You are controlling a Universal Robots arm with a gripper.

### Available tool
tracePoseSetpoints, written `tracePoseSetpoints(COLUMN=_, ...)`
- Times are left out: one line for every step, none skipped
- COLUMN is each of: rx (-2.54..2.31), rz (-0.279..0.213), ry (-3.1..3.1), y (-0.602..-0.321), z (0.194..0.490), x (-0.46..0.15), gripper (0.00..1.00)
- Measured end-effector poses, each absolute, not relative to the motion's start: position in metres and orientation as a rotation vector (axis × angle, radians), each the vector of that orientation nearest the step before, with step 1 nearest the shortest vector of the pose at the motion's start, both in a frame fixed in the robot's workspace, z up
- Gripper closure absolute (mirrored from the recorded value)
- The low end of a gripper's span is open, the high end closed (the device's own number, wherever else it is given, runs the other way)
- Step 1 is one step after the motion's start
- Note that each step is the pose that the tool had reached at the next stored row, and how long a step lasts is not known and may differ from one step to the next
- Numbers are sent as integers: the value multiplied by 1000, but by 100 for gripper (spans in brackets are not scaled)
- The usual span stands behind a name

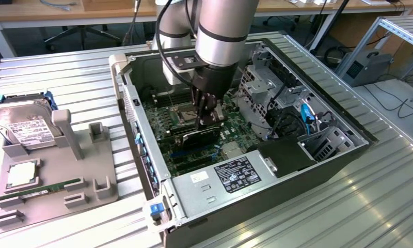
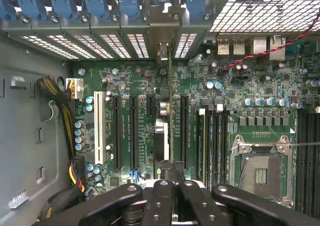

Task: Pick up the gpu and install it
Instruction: 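Press down on the gpu until it lock into place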

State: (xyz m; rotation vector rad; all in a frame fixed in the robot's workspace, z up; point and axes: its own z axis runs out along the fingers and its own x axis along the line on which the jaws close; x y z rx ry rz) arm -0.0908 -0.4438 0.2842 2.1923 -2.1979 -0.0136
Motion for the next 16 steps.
tracePoseSetpoints(rx=2192, rz=-14, ry=-2198, y=-444, z=284, x=-91, gripper=89)
tracePoseSetpoints(rx=2192, rz=-14, ry=-2198, y=-444, z=284, x=-92, gripper=89)
tracePoseSetpoints(rx=2192, rz=-14, ry=-2198, y=-444, z=284, x=-93, gripper=89)
tracePoseSetpoints(rx=2192, rz=-14, ry=-2198, y=-444, z=283, x=-96, gripper=89)
tracePoseSetpoints(rx=2192, rz=-14, ry=-2198, y=-444, z=283, x=-98, gripper=89)
tracePoseSetpoints(rx=2192, rz=-14, ry=-2198, y=-444, z=283, x=-100, gripper=89)
tracePoseSetpoints(rx=2192, rz=-14, ry=-2198, y=-444, z=282, x=-103, gripper=89)
tracePoseSetpoints(rx=2192, rz=-14, ry=-2198, y=-444, z=282, x=-105, gripper=89)
tracePoseSetpoints(rx=2192, rz=-14, ry=-2198, y=-444, z=282, x=-108, gripper=89)
tracePoseSetpoints(rx=2192, rz=-13, ry=-2198, y=-444, z=281, x=-111, gripper=89)
tracePoseSetpoints(rx=2192, rz=-12, ry=-2197, y=-444, z=281, x=-117, gripper=89)
tracePoseSetpoints(rx=2191, rz=-12, ry=-2197, y=-444, z=280, x=-119, gripper=89)
tracePoseSetpoints(rx=2191, rz=-12, ry=-2197, y=-444, z=280, x=-121, gripper=89)
tracePoseSetpoints(rx=2191, rz=-11, ry=-2197, y=-443, z=280, x=-121, gripper=89)
tracePoseSetpoints(rx=2191, rz=-11, ry=-2197, y=-443, z=279, x=-122, gripper=89)
tracePoseSetpoints(rx=2190, rz=-9, ry=-2196, y=-442, z=278, x=-123, gripper=89)
